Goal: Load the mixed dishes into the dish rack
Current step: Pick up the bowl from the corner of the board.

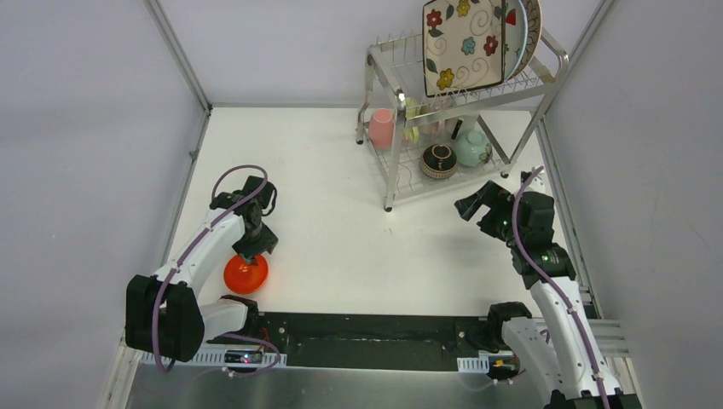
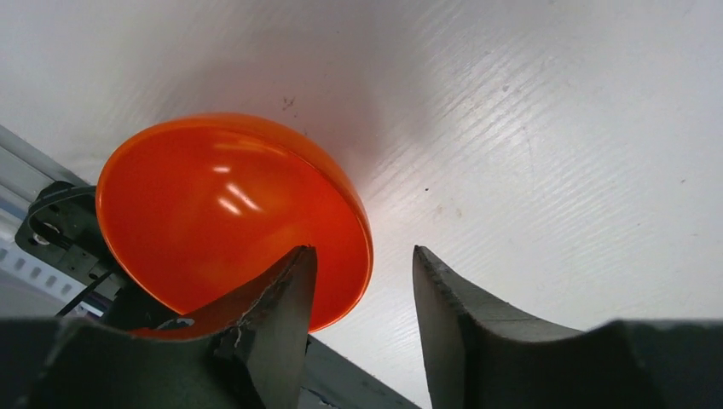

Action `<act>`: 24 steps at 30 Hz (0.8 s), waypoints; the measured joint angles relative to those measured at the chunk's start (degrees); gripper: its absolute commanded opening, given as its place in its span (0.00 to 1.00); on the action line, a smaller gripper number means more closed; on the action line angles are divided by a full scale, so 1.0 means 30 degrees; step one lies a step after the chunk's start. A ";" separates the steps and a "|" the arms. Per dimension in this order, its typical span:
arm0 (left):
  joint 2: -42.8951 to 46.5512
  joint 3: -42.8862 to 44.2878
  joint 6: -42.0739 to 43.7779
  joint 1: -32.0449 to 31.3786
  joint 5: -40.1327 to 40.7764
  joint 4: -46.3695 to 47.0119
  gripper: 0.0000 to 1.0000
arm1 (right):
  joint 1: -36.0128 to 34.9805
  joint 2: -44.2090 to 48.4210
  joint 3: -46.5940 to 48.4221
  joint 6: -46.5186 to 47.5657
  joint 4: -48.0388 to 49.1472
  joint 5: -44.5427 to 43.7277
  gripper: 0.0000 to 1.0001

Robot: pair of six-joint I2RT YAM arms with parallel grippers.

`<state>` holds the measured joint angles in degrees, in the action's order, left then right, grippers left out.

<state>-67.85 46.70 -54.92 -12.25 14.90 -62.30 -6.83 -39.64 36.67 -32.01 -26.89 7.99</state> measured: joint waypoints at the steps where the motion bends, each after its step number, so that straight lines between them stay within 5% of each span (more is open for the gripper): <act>1: 0.0000 -0.0102 -0.0029 0.0000 0.0000 0.0051 0.51 | 0.0000 0.0131 0.0000 0.0000 -0.0007 0.0007 1.00; 9: -0.0197 -0.0896 -0.0066 -0.0007 -0.0022 0.0357 0.43 | 0.0000 0.0845 0.0000 -0.0015 0.0000 0.0204 0.99; 16: -0.0699 -0.0969 -0.0036 0.0000 -0.0488 0.0772 0.00 | 0.0000 0.0984 -0.0605 -0.0328 0.0102 0.0678 0.98; 24: -0.0146 -0.0852 0.0991 0.0000 -0.2382 0.1056 0.00 | 0.0000 0.1530 -0.1858 -0.1341 0.1450 0.3067 0.96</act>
<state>-68.29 44.14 -51.94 -12.25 7.75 -59.13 -6.83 -35.05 31.09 -36.03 -22.55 17.19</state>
